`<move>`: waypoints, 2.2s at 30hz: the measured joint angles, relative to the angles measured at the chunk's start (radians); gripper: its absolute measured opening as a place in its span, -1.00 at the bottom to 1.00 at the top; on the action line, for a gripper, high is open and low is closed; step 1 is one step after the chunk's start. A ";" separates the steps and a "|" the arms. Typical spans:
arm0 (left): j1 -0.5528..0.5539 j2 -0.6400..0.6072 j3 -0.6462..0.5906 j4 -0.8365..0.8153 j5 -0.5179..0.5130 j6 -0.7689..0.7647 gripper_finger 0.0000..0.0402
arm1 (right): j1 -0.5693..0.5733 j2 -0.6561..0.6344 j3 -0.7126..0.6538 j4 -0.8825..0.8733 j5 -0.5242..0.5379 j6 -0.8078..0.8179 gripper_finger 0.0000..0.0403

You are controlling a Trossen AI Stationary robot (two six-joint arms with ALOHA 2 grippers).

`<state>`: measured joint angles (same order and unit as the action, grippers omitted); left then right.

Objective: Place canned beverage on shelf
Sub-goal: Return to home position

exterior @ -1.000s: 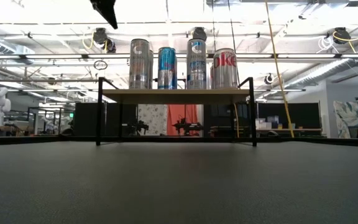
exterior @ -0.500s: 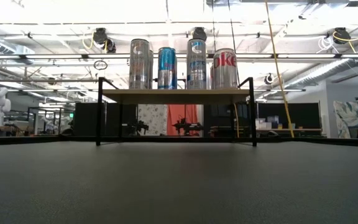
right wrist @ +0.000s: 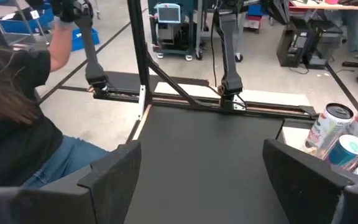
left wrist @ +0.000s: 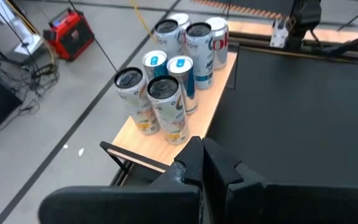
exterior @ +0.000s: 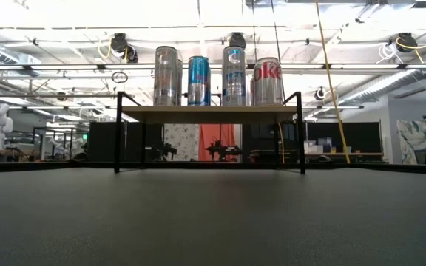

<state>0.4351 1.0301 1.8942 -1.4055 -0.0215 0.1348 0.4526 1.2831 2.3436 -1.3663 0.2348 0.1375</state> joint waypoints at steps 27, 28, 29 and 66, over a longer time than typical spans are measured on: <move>0.000 -0.471 -0.839 0.606 0.125 -0.026 -1.00 | 0.008 -0.260 -0.075 0.025 0.000 -0.007 0.58; 0.000 -0.490 -0.871 0.640 0.141 -0.027 -1.00 | 0.008 -0.282 -0.102 0.041 0.000 -0.013 0.58; 0.000 -0.508 -0.902 0.675 0.158 -0.035 -1.00 | 0.008 -0.308 -0.134 0.060 0.000 -0.018 0.58; 0.000 -0.795 -1.798 1.429 0.230 -0.076 -1.00 | 0.007 -1.067 -1.828 1.114 -0.002 -0.064 0.58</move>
<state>0.4346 0.2356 0.0959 0.0238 0.2083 0.0584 0.4595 0.2157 0.5153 -0.2521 0.2329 0.0735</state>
